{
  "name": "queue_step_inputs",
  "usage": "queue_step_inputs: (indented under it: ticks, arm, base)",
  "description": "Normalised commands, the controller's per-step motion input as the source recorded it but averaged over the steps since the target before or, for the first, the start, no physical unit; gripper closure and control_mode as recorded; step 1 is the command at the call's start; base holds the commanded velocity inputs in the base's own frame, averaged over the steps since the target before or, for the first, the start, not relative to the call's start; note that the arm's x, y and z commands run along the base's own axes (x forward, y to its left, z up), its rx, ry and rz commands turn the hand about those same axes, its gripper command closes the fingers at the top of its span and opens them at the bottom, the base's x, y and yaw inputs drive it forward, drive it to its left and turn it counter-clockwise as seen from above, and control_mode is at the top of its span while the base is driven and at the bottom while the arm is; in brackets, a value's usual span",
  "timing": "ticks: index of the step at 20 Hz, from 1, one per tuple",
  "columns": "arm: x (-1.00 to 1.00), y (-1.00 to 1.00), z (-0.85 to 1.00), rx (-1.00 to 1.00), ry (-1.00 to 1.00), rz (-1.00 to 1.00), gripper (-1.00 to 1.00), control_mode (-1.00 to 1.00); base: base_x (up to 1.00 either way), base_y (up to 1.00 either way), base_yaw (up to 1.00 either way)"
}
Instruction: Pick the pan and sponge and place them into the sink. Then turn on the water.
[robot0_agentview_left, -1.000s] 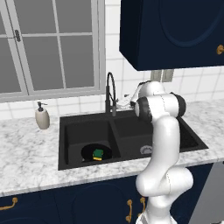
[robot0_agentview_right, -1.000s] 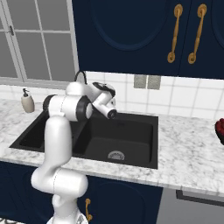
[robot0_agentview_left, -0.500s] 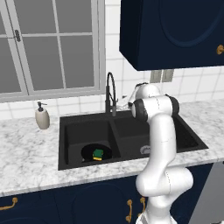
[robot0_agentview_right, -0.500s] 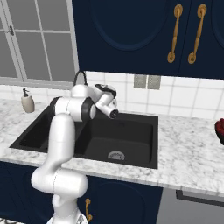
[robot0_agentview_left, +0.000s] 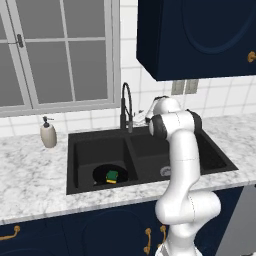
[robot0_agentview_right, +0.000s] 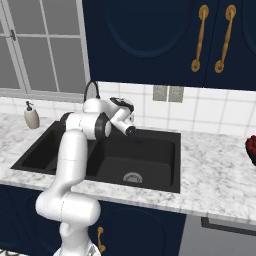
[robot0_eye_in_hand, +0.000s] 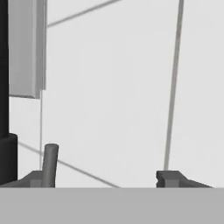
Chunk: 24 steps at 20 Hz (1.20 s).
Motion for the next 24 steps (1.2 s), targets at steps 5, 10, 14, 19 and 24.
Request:
queue_step_inputs:
  ticks: [5, 10, 14, 19, 24]
  arm:
    - [0.38, 0.22, -0.16, 0.0, 0.0, 0.0, -1.0, -1.0]
    - [0.23, 0.03, -0.11, 0.01, 0.0, 0.0, 1.0, -1.0]
    - [0.15, -0.1, -0.13, 0.03, 0.02, 0.03, 1.0, -1.0]
    - [0.08, -0.35, -0.32, 0.11, 0.09, 0.05, 1.0, -1.0]
    - [0.02, -0.48, -0.55, 0.18, 0.15, 0.04, 1.0, -1.0]
  base:
    - [0.0, 0.0, 0.0]
    - [0.0, 0.0, 0.0]
    - [0.0, 0.0, 0.0]
    - [0.0, 0.0, 0.0]
    - [0.0, 0.0, 0.0]
